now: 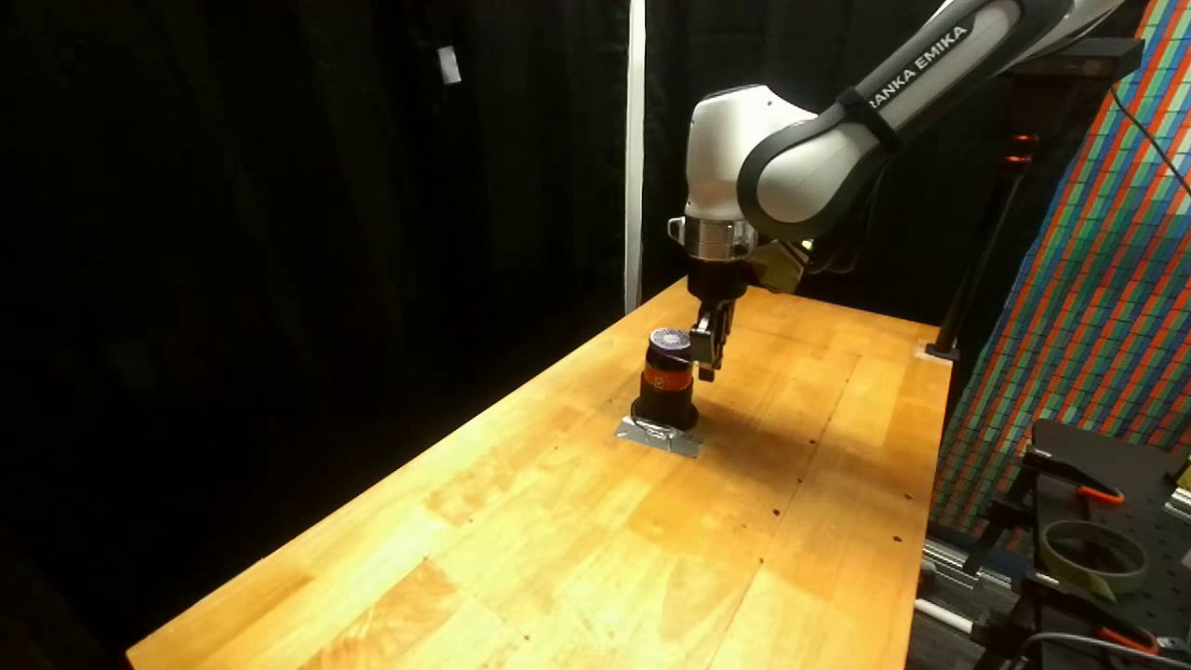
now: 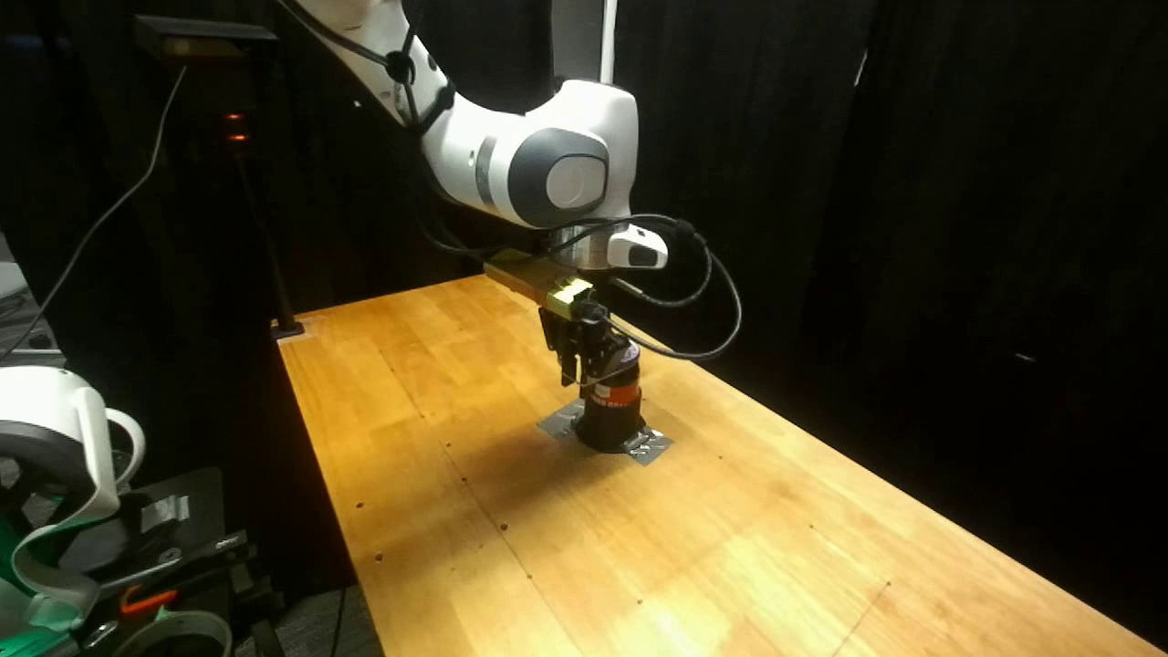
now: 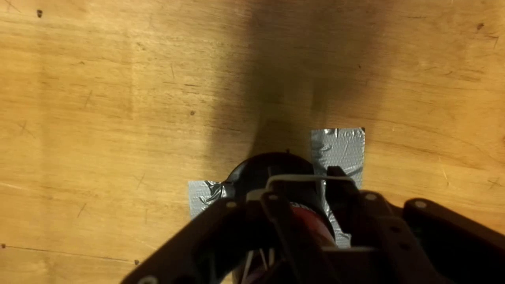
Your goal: Put the rubber band around the base of the cup
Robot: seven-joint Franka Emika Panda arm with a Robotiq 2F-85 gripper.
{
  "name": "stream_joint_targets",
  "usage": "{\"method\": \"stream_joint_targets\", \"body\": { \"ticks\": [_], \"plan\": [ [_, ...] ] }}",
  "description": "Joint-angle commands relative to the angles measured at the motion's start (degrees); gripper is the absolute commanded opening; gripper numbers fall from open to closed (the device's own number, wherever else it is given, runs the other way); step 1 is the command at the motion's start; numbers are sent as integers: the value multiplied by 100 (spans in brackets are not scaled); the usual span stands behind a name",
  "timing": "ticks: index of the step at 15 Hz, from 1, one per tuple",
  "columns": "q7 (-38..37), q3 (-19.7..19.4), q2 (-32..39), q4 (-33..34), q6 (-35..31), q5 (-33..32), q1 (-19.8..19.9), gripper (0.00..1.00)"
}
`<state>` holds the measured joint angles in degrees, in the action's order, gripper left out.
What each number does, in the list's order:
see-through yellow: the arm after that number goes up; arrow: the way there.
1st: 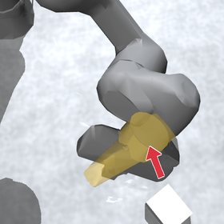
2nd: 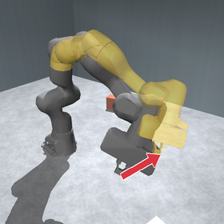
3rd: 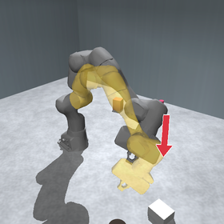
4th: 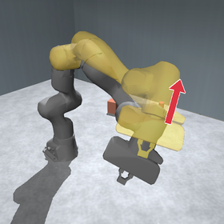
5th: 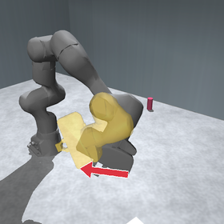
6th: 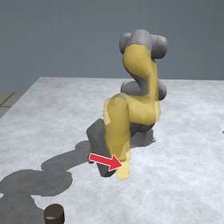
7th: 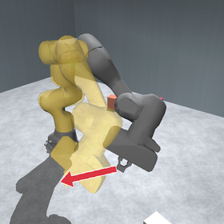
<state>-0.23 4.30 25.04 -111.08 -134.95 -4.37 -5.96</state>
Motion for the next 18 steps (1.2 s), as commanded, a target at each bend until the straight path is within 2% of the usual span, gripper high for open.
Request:
{"method": "stream_joint_targets", "body": {
  "ticks": [1,3,5,7,12,16,18],
  "plan": [
    [-231,-92,-401,-608,-456,-145,-98,17],
    [-322,-122,-478,-811,-740,-223,-129,15],
    [-455,-173,-547,-1053,-1141,-387,-174,20],
    [-564,-205,-602,-1312,-1548,-452,-205,19],
    [-721,-415,-752,-2070,-3083,-736,-349,19],
    [-838,-935,-791,-2657,-4634,-1205,-663,19],
    [-842,-1401,-765,-2877,-5373,-1359,-996,19]
  ]
}}
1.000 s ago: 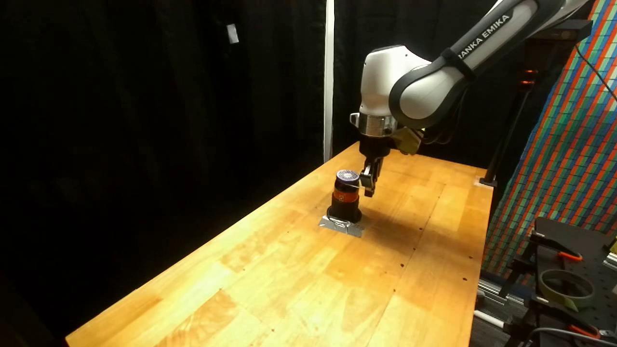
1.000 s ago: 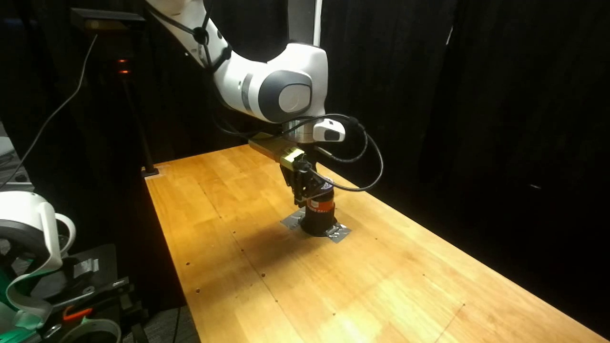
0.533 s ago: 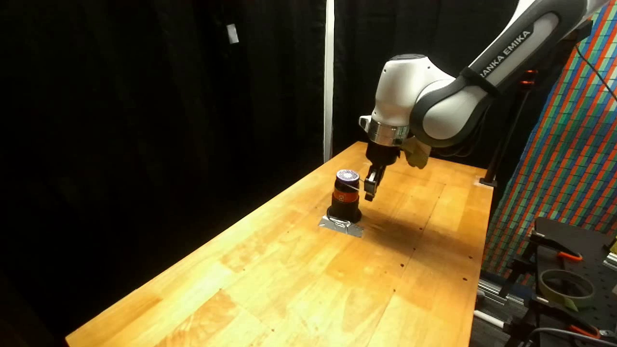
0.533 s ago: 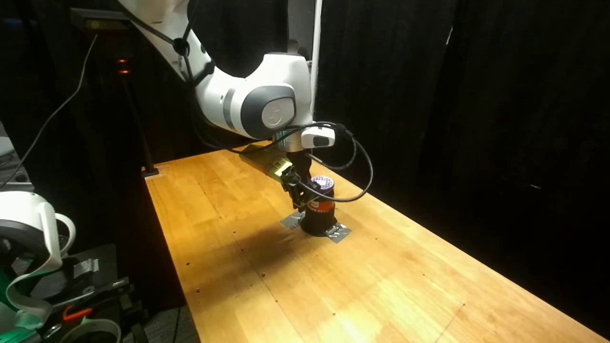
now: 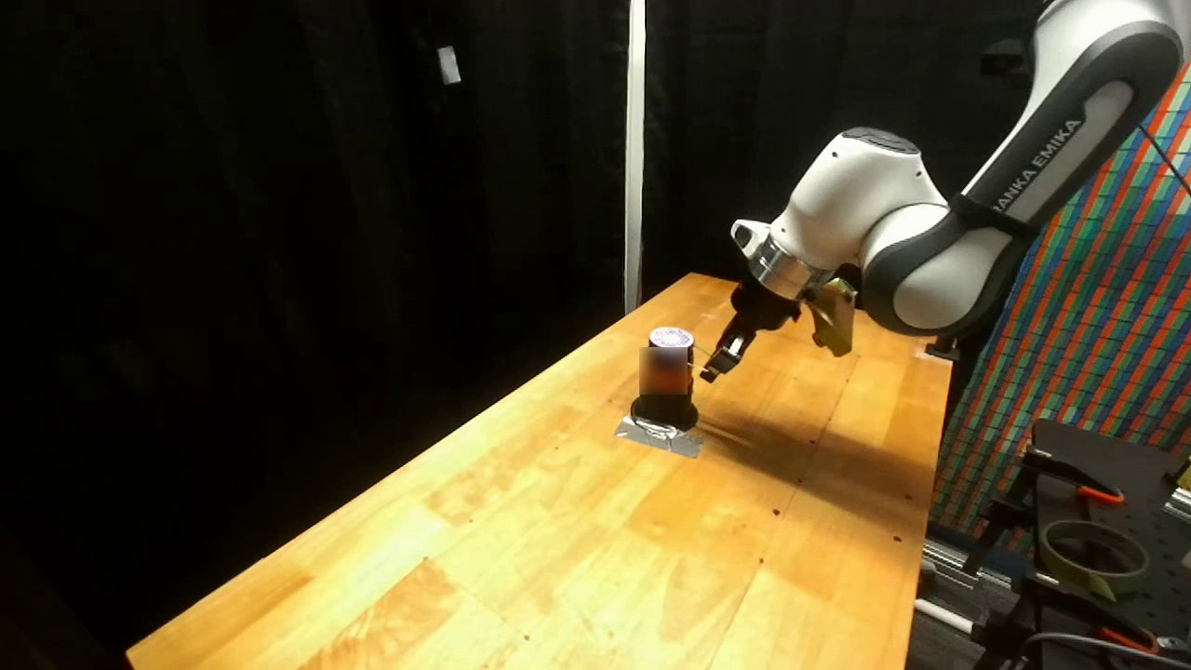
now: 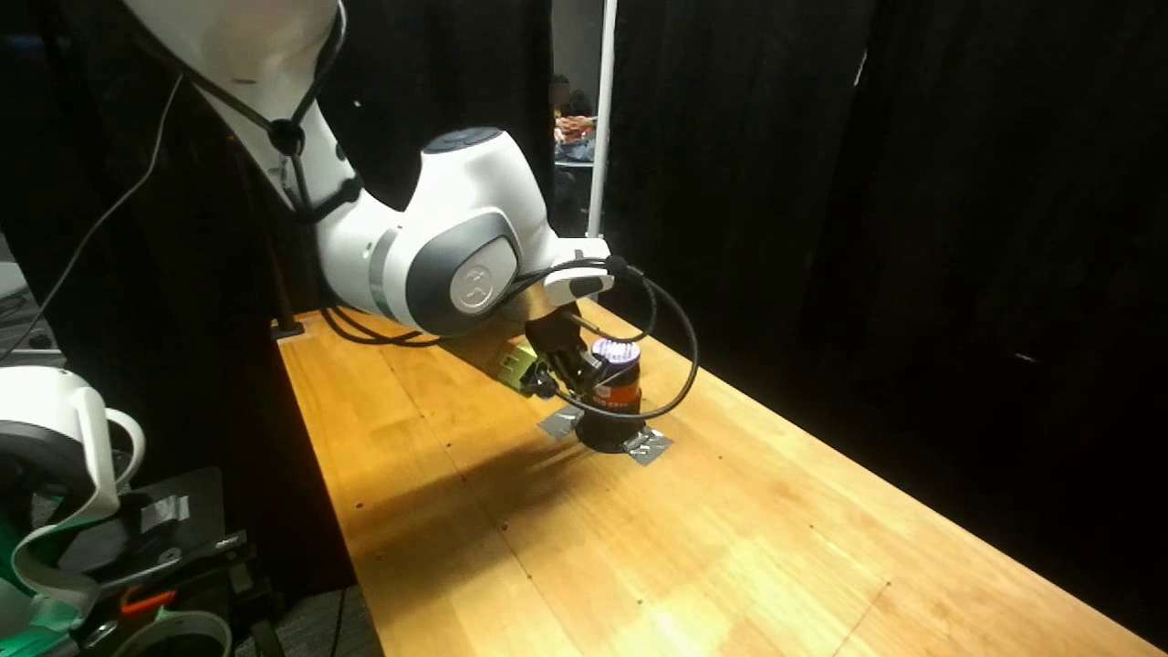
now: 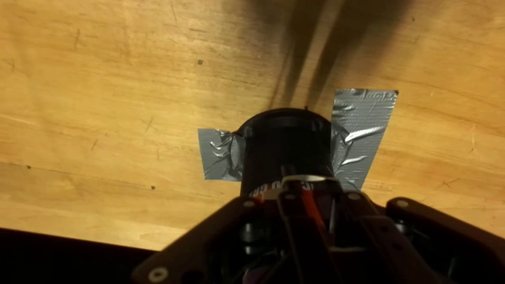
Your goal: Put the rubber band around the base of the cup
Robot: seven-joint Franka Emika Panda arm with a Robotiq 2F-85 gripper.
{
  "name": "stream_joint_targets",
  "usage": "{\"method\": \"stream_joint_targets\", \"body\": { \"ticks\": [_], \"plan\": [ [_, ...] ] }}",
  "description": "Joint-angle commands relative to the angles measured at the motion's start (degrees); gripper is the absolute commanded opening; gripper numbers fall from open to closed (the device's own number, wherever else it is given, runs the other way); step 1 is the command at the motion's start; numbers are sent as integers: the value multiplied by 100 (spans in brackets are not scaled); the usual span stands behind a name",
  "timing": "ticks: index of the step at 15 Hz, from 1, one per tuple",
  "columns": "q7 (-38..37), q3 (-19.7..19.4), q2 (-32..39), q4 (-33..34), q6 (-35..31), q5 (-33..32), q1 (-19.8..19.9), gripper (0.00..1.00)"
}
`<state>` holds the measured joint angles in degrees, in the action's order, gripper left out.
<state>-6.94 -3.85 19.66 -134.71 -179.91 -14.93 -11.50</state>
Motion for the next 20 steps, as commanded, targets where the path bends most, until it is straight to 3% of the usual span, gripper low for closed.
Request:
{"method": "stream_joint_targets", "body": {
  "ticks": [1,5,9,10,12,16,20],
  "plan": [
    [-102,-815,-202,-610,-1214,-279,-617,19],
    [203,-1358,-7,-948,-2452,67,-1137,19],
    [224,-1379,220,-1207,-3421,142,-1248,20],
    [764,-628,222,-1287,-3612,593,-621,20],
    [968,-317,365,-1382,-4091,712,-382,19],
    [1422,73,710,-1519,-5089,947,-47,20],
    [1777,202,1050,-1566,-5988,1084,55,20]
  ]
}}
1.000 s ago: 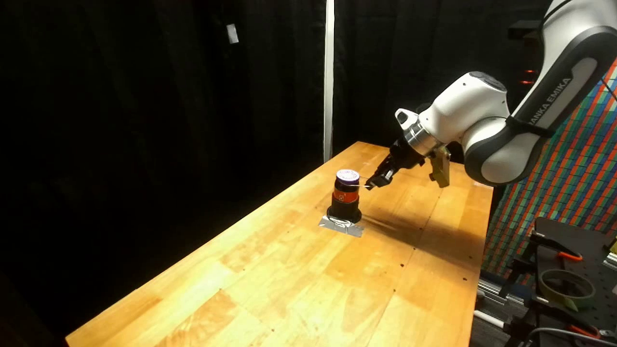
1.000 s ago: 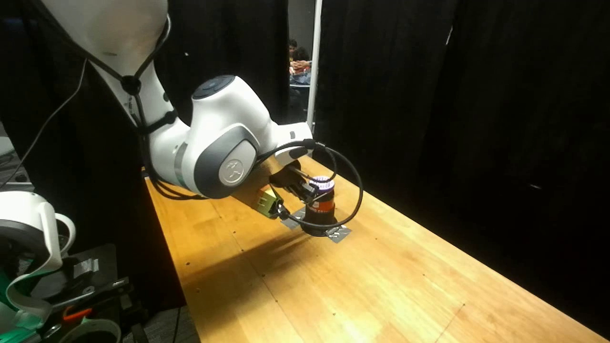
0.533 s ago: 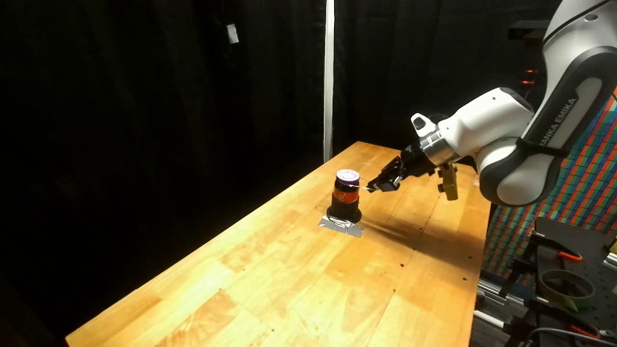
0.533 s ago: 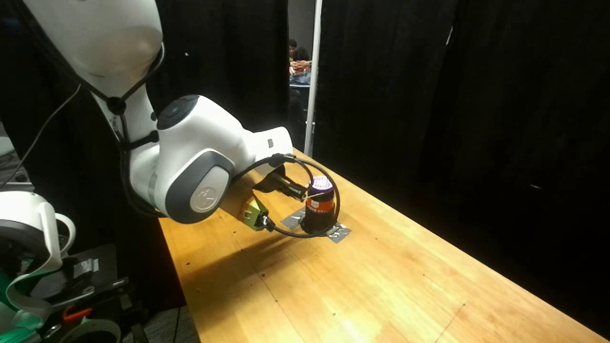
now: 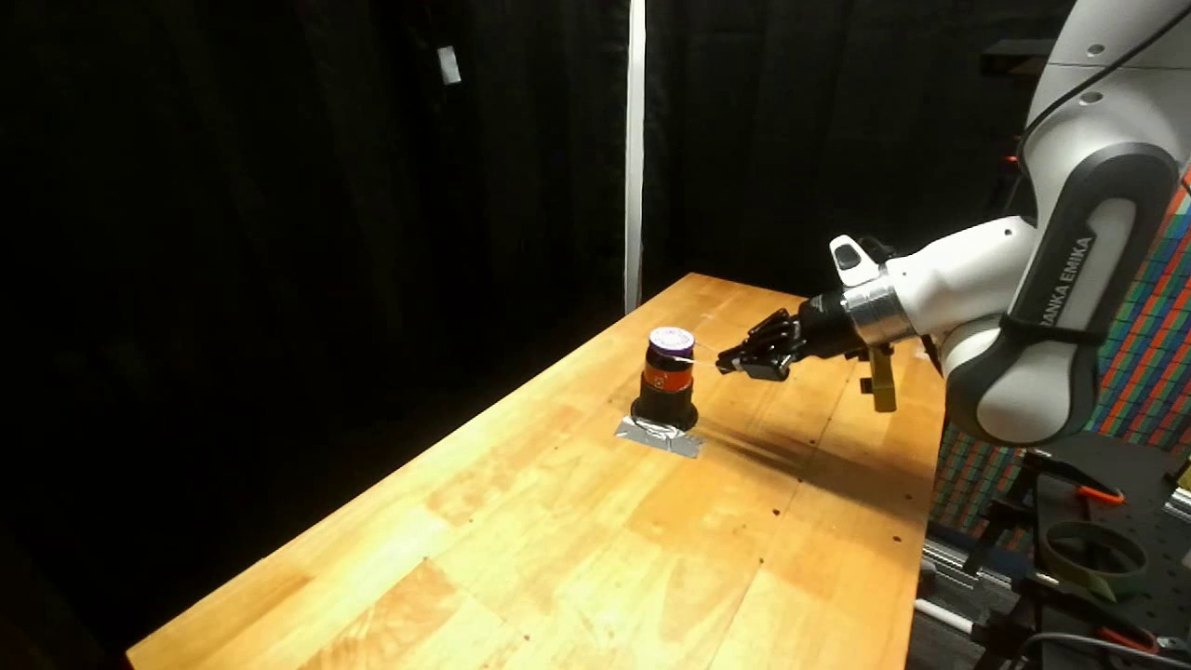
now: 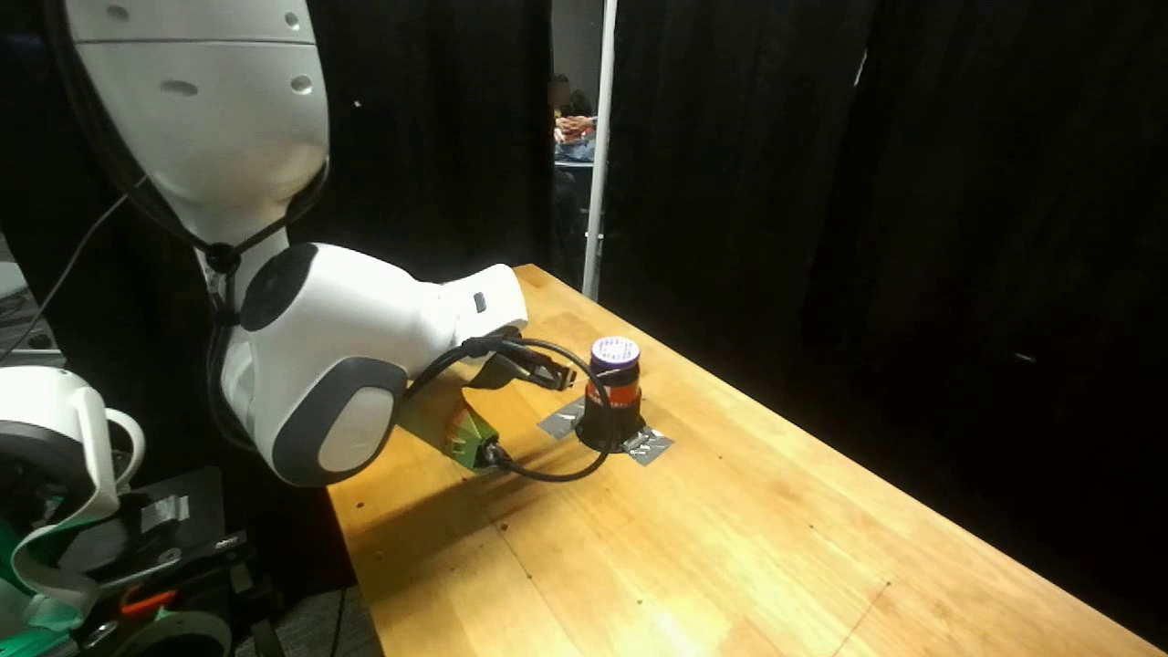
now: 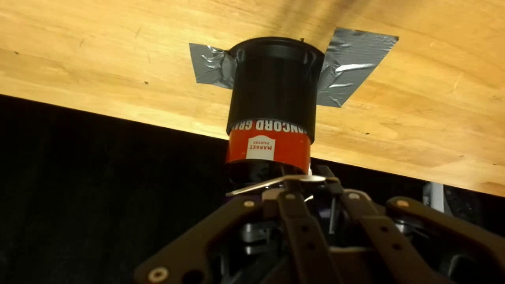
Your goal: Put the rubber band around the base of the cup
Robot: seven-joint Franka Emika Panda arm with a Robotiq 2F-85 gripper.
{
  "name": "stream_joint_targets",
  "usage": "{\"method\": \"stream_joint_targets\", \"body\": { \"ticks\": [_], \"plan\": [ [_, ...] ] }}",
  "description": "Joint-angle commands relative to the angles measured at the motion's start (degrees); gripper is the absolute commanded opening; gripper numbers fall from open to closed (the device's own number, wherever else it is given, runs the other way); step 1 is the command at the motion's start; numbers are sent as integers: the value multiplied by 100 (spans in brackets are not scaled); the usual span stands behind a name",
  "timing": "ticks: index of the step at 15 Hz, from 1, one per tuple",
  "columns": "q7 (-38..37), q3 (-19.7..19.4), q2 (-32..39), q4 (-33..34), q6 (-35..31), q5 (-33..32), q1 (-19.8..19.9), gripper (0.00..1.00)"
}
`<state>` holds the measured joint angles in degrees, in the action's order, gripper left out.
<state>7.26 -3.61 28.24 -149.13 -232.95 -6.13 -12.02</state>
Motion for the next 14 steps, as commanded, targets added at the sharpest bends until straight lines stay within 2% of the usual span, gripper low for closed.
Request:
{"method": "stream_joint_targets", "body": {
  "ticks": [1,4,5,8,9,14],
  "plan": [
    [412,199,267,-121,-855,205,122,20],
    [537,236,508,-67,-1329,141,160,20],
    [520,245,253,119,-879,83,173,20],
    [582,261,462,228,-1187,76,187,19],
    [570,262,291,376,-916,43,196,20],
    [585,281,424,506,-1051,32,208,20]
  ]
}}
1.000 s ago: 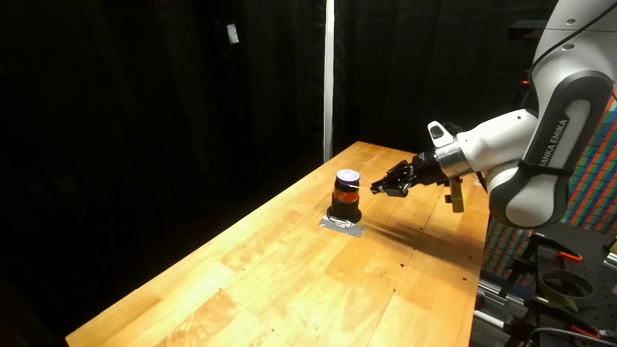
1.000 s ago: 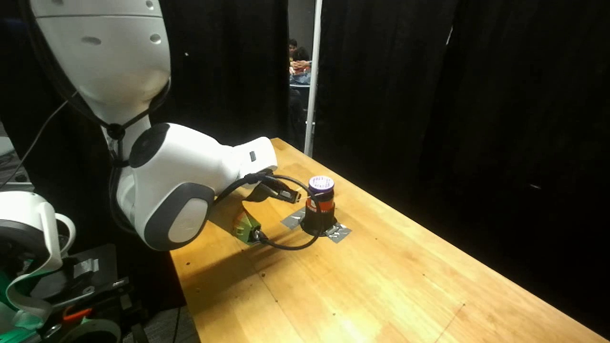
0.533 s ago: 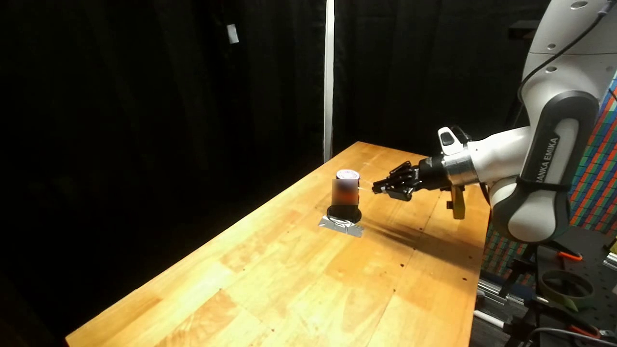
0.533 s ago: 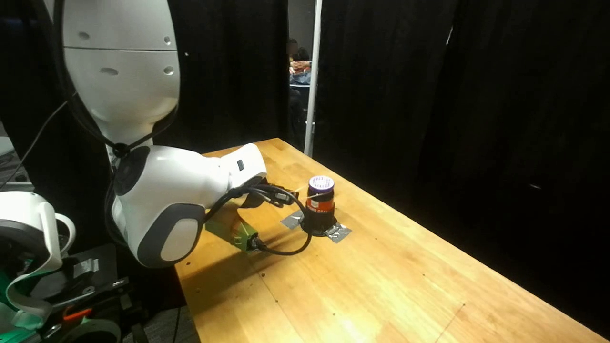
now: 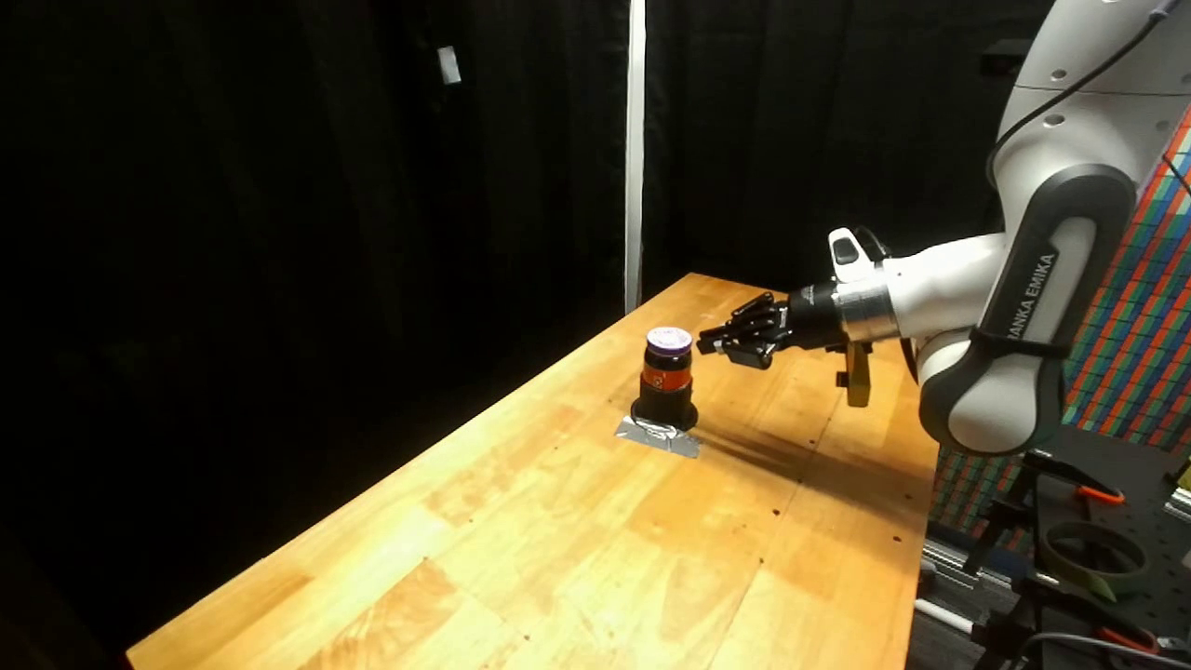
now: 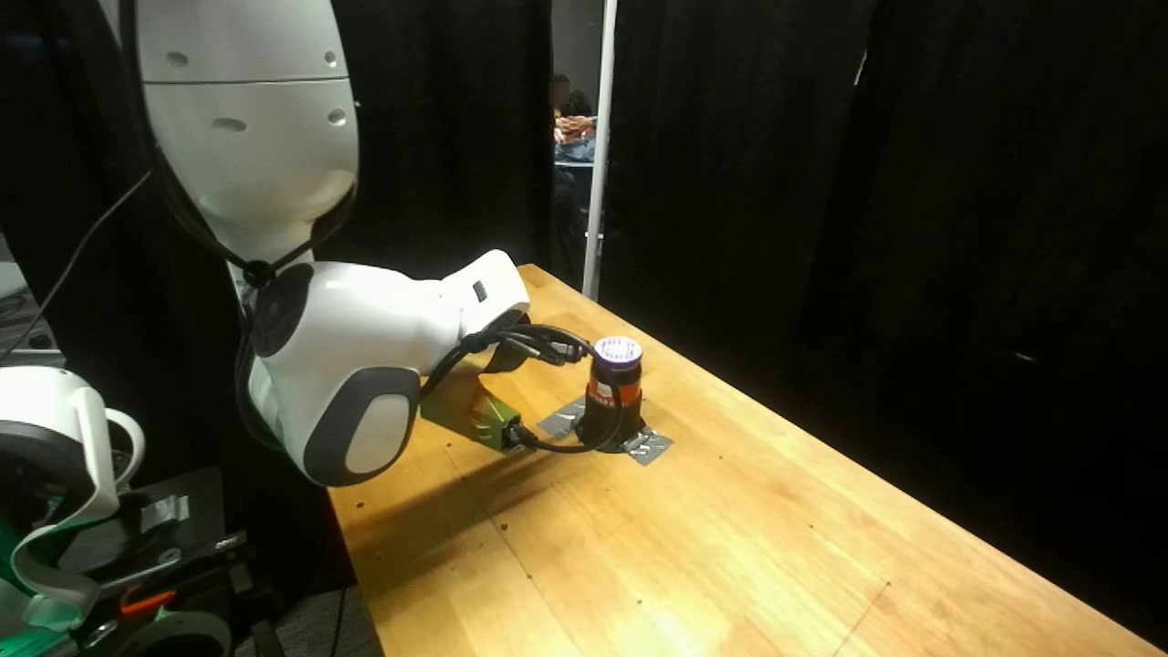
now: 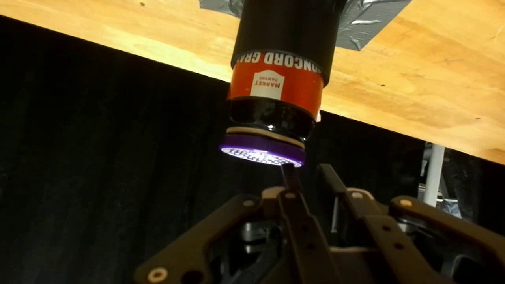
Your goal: Put the rubber band around the base of the cup
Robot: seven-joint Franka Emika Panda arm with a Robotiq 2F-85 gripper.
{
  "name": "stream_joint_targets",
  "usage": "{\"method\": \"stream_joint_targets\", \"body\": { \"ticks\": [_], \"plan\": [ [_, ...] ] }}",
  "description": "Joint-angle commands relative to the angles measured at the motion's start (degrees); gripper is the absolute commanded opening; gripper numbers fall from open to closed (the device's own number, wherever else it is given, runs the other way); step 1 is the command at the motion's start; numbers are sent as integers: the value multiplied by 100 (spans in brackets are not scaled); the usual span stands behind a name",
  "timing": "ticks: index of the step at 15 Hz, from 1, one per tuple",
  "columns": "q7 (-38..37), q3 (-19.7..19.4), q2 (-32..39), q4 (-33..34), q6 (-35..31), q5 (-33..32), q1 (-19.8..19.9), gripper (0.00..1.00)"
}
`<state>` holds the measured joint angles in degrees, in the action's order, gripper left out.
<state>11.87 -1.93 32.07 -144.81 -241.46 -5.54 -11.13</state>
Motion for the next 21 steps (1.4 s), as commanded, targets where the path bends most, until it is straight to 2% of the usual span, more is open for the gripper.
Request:
{"method": "stream_joint_targets", "body": {
  "ticks": [1,2,4,8,11,14,15,16,17,19,20,21],
  "plan": [
    [100,120,41,-41,-198,-53,133,19],
    [32,137,8,-203,-170,-38,154,20],
    [-41,139,-506,-536,627,57,160,20],
    [106,68,-1743,-1290,2540,638,-18,18],
    [387,-68,-2384,-1456,3985,1212,-229,18],
    [1191,-555,-2680,-1247,5494,2119,-715,16],
    [1407,-909,-2868,-1233,6005,2216,-943,17],
    [1396,-1275,-2946,-1124,6502,1965,-1096,17],
    [1106,-1693,-2964,-972,6977,1402,-1229,17],
    [338,-2010,-3171,-650,7931,236,-1219,17],
    [-17,-2041,-3352,-510,8401,-244,-1167,17],
    [-176,-1205,-3534,-352,8855,-506,-300,17]
  ]
}}
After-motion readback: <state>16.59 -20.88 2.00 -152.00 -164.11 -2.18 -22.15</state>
